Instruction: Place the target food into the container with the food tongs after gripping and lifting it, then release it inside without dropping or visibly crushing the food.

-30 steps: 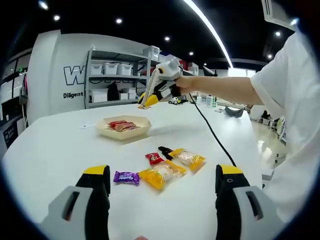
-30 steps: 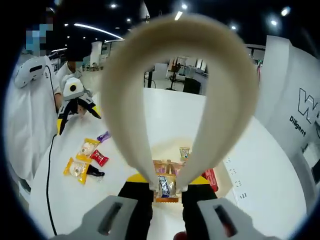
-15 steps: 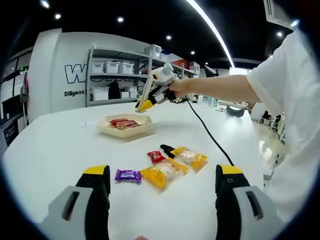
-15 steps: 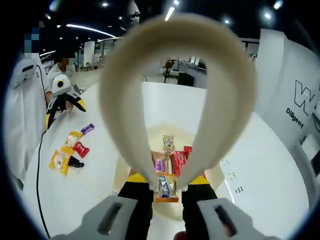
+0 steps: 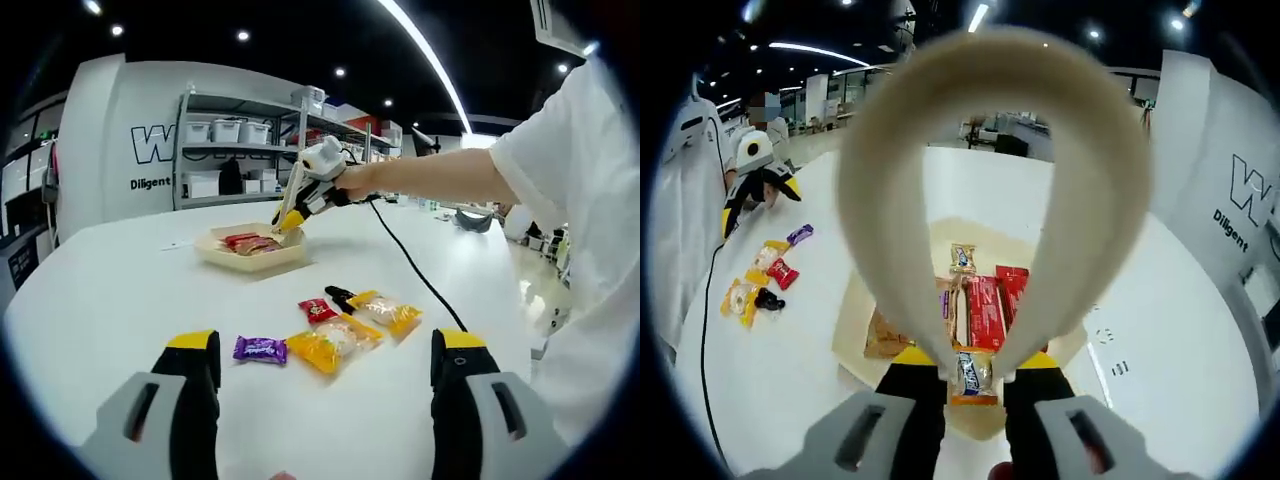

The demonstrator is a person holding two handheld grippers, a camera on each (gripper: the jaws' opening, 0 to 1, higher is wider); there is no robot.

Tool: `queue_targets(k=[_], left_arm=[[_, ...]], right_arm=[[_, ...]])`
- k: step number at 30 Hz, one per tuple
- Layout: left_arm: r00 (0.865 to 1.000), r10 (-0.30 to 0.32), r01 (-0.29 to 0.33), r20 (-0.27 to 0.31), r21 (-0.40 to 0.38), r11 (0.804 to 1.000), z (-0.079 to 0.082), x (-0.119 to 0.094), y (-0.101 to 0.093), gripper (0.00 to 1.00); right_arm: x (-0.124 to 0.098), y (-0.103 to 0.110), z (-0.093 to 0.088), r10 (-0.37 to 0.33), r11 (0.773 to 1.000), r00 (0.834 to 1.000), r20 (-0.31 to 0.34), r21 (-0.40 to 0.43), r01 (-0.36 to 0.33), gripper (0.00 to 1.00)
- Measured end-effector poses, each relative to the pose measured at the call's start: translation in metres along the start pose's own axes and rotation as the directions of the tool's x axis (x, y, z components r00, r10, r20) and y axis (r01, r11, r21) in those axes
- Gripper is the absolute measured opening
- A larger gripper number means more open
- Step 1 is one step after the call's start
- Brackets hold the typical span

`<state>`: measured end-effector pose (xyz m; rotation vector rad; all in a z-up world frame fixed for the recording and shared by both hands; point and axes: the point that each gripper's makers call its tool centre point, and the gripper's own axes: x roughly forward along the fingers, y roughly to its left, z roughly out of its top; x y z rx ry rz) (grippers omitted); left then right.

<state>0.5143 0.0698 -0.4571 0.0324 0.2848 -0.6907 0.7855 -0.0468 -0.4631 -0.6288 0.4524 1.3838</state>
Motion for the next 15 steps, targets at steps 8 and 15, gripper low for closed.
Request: queue_targets(k=[8, 15], left_arm=[[1.000, 0.003, -0.003, -0.005, -0.002, 1.000, -0.0014, 0.0009, 0.0018, 0.86], [1.000, 0.004, -0.004, -0.006, -0.004, 1.000, -0.0021, 0.0013, 0.0029, 0.86]], right_arm=[[0.0051, -0.0016, -0.0071, 0.009, 1.000, 1.000, -0.025, -0.016, -0.010, 0.16], [0.0092, 0.0000, -0.0105, 0.021, 0.999, 0.999, -0.049, -0.037, -0.023, 0.16]])
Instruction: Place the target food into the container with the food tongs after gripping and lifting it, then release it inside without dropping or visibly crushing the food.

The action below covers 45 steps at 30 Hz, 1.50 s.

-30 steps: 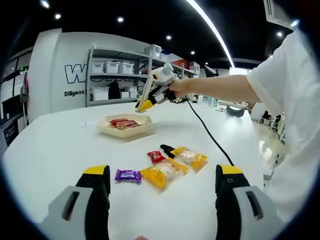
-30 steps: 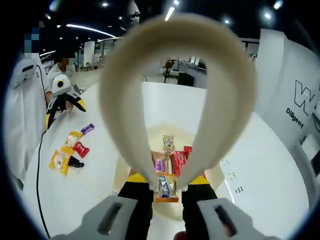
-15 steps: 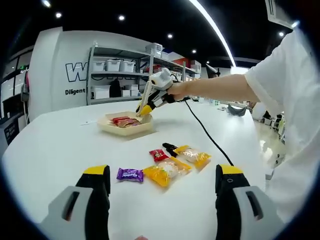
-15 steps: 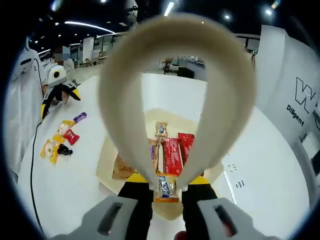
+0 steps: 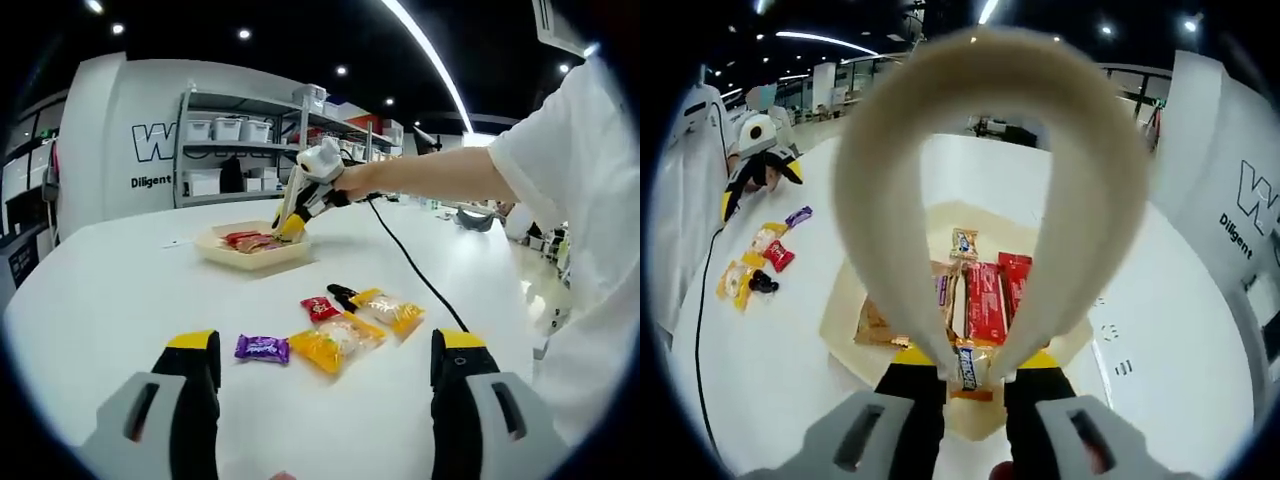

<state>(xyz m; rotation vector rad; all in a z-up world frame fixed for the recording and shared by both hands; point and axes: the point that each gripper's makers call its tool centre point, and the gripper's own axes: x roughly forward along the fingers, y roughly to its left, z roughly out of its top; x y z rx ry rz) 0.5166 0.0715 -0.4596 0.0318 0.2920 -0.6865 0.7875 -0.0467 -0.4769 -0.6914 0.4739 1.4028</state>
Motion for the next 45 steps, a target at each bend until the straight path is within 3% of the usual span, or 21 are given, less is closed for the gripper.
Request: queue_targets(k=[12, 19, 33, 35, 45], left_arm=[[1.000, 0.000, 0.000, 0.001, 0.001, 1.000, -0.001, 0.000, 0.000, 0.86], [1.000, 0.000, 0.000, 0.001, 0.002, 1.000, 0.000, -0.001, -0.001, 0.85], [1.000, -0.007, 0.007, 0.011, 0.006, 1.000, 0.003, -0.001, -0.005, 0.85], [1.000, -0.007, 0.007, 0.012, 0.007, 1.000, 0.003, -0.001, -0.005, 0.85], [1.000, -0.016, 0.016, 0.017, 0.013, 1.000, 0.005, -0.001, -0.010, 0.85]], right_arm=[[0.001, 0.001, -0.009, 0.008, 0.999, 0.998, -0.062, -0.046, -0.011, 0.16], [-0.003, -0.001, -0.003, 0.001, 0.999, 0.999, -0.046, -0.040, -0.003, 0.17], [-0.022, 0.009, 0.028, -0.031, 0.999, 0.997, 0.075, 0.013, 0.031, 0.17], [-0.025, 0.015, 0.037, -0.034, 0.999, 0.993, 0.113, 0.036, 0.030, 0.16], [-0.028, 0.043, 0.050, -0.023, 0.999, 0.986, 0.163, 0.052, 0.014, 0.17]])
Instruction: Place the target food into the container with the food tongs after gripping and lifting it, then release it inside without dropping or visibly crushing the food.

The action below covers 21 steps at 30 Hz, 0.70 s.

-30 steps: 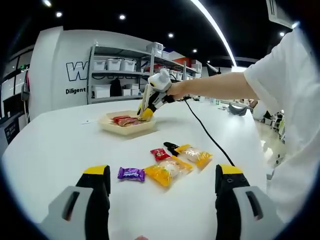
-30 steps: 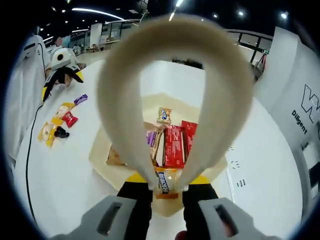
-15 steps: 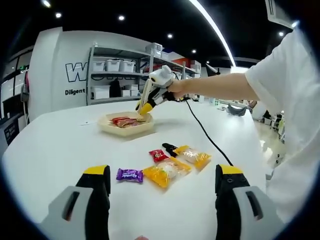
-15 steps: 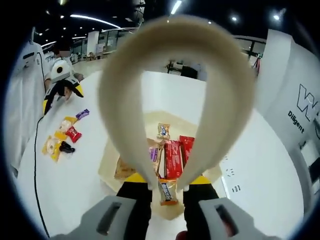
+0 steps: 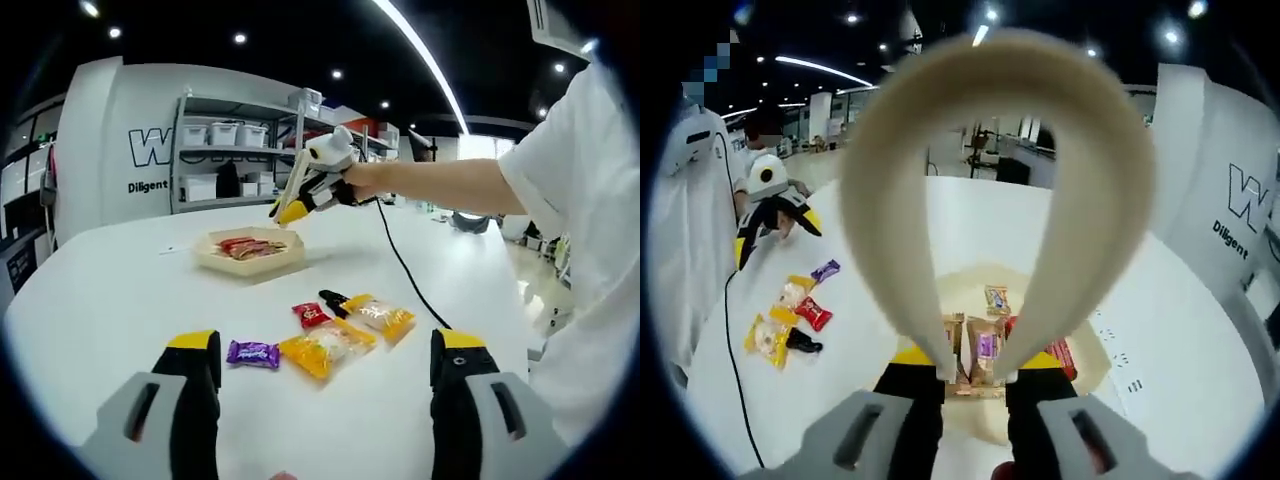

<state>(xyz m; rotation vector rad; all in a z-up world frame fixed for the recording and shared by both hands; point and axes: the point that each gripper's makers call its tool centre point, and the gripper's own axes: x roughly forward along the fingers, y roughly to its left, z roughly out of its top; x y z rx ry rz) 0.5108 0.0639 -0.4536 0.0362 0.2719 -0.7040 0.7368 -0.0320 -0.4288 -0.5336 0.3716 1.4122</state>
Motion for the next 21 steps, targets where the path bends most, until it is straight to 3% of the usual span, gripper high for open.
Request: queue_targets(k=[21], left_arm=[[1.000, -0.017, 0.017, 0.003, -0.009, 1.000, -0.002, 0.002, -0.007, 0.84]], right_arm=[[-0.002, 0.072, 0.024, 0.058, 0.998, 0.995, 0.081, -0.009, -0.057, 0.18]])
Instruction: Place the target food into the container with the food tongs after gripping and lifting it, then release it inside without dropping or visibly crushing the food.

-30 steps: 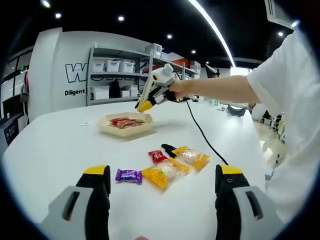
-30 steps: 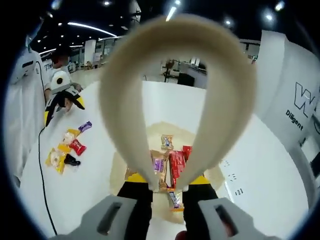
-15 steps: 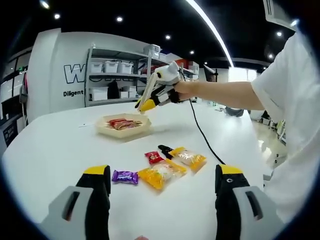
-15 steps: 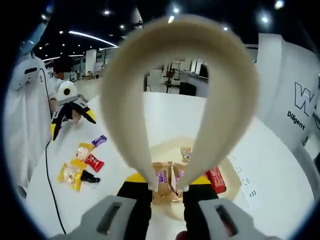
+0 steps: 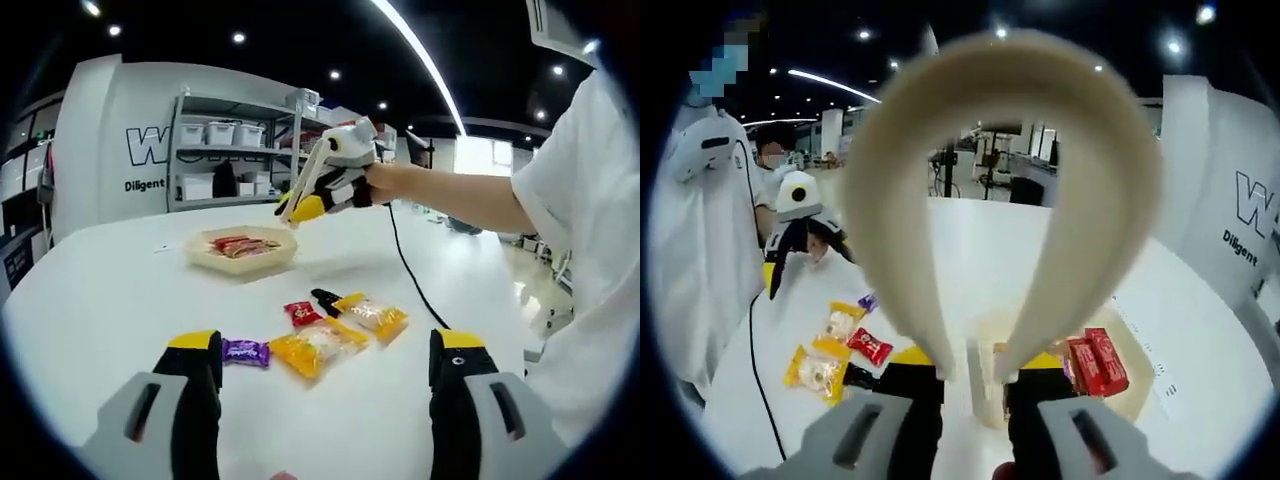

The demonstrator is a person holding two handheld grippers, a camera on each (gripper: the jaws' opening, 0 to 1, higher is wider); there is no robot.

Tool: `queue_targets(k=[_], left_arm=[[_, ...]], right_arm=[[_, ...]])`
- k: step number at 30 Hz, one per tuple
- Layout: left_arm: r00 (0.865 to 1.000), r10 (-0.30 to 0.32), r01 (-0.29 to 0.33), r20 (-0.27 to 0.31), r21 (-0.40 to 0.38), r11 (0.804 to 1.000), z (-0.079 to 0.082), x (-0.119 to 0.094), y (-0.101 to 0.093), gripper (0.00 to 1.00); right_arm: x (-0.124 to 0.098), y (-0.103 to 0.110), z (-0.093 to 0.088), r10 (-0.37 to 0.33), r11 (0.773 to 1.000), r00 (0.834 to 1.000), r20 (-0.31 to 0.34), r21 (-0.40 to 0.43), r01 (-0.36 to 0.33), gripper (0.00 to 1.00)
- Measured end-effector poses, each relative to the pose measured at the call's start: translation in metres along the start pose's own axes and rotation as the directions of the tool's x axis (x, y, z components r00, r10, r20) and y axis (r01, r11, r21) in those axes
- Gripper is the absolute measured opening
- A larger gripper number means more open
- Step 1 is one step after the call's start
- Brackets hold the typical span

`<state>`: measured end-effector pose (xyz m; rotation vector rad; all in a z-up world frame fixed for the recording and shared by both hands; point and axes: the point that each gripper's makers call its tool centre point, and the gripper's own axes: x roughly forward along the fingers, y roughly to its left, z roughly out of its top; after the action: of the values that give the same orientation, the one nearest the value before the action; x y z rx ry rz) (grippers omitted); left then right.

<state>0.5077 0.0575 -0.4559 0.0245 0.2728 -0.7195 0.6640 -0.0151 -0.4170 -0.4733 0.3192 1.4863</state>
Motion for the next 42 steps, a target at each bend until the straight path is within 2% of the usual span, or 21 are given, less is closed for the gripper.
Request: queue_targets(k=[14, 21, 32, 42], left_arm=[[1.000, -0.002, 0.002, 0.003, -0.006, 1.000, -0.002, -0.001, -0.002, 0.84], [1.000, 0.001, -0.001, 0.002, -0.007, 1.000, -0.003, -0.002, -0.001, 0.84], [1.000, 0.003, -0.003, 0.002, -0.011, 1.000, -0.004, -0.003, 0.000, 0.84], [1.000, 0.002, -0.002, 0.002, -0.014, 1.000, -0.005, -0.003, 0.000, 0.84]], right_arm=[[0.013, 0.046, -0.004, 0.087, 0.995, 0.996, -0.003, -0.038, -0.087, 0.19], [0.025, 0.070, -0.005, 0.154, 0.983, 0.988, -0.009, -0.098, -0.154, 0.19], [0.042, 0.094, -0.012, 0.212, 0.961, 0.976, -0.052, -0.172, -0.218, 0.19], [0.052, 0.109, -0.015, 0.241, 0.947, 0.968, -0.068, -0.203, -0.250, 0.20]])
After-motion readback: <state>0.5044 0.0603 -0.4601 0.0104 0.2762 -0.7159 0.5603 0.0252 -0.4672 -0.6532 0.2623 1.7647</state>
